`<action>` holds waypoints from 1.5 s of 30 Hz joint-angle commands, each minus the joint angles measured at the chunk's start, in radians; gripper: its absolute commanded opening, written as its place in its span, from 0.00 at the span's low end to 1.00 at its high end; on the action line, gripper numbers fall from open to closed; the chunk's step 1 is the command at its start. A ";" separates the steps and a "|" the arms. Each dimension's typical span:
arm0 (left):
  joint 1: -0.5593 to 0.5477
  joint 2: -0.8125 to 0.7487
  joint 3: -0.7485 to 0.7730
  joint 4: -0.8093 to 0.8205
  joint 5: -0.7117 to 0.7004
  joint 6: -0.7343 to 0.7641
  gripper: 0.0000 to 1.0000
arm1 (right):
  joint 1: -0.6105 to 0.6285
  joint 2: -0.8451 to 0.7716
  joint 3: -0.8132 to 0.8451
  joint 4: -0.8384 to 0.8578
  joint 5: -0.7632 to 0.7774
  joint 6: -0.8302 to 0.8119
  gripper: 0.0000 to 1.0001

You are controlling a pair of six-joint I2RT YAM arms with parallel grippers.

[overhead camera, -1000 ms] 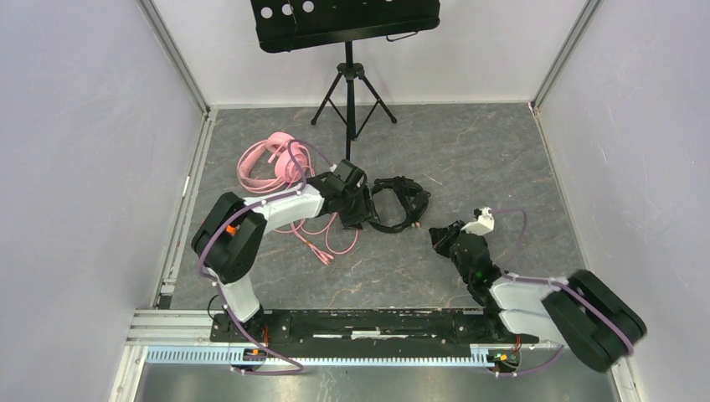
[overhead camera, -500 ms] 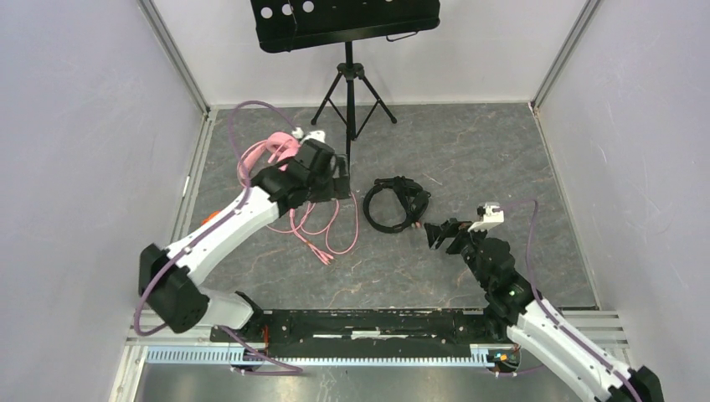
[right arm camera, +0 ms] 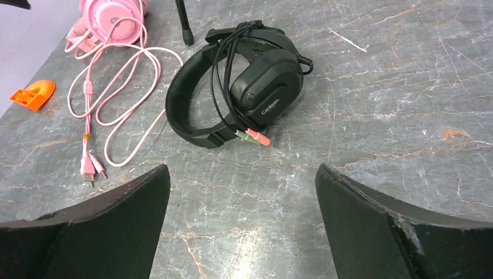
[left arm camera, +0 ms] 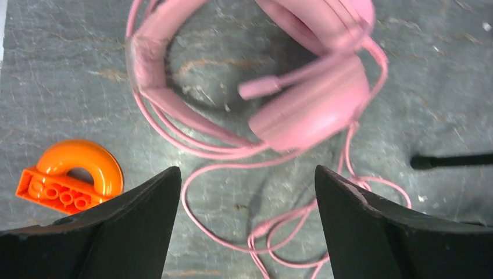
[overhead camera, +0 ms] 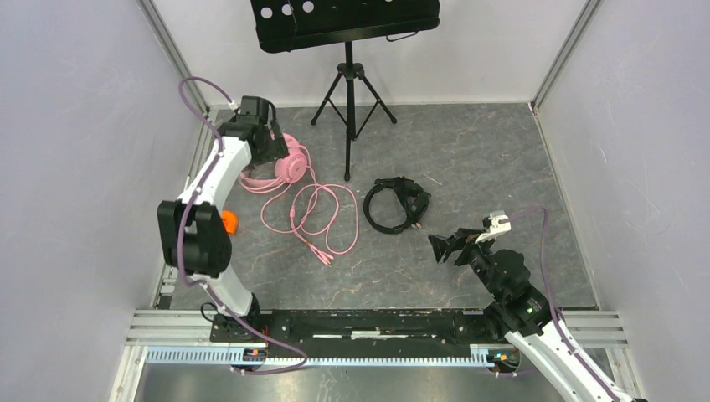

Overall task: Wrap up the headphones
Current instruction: Pick up the headphones from the center of the board.

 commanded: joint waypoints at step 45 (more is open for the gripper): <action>0.289 0.208 -0.226 0.279 0.065 -0.433 0.30 | 0.004 -0.050 0.118 -0.029 0.030 -0.013 0.98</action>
